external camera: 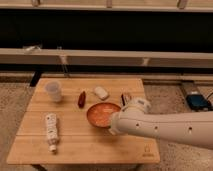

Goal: Pick up the ceramic bowl

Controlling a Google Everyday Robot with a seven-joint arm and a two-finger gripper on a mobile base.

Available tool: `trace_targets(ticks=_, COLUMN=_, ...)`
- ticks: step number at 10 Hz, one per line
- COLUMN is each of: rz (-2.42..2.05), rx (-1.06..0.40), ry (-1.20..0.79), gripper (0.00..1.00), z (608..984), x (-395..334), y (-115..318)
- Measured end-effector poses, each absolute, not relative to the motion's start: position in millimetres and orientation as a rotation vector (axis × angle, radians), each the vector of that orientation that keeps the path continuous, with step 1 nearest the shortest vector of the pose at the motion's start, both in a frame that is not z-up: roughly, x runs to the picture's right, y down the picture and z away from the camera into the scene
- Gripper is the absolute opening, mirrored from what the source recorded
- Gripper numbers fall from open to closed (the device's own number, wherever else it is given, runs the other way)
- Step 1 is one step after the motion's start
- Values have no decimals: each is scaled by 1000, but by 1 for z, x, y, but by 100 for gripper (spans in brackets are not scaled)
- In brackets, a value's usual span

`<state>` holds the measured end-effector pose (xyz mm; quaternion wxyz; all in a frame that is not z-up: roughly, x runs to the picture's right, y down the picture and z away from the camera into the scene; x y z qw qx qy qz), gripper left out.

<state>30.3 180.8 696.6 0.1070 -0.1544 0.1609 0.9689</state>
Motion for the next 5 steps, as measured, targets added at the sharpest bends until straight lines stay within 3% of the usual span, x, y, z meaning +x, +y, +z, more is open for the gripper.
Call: trace_targets(ticks=5, rz=2884, rx=-456, ry=432, gripper=0, z=686, x=29, y=164)
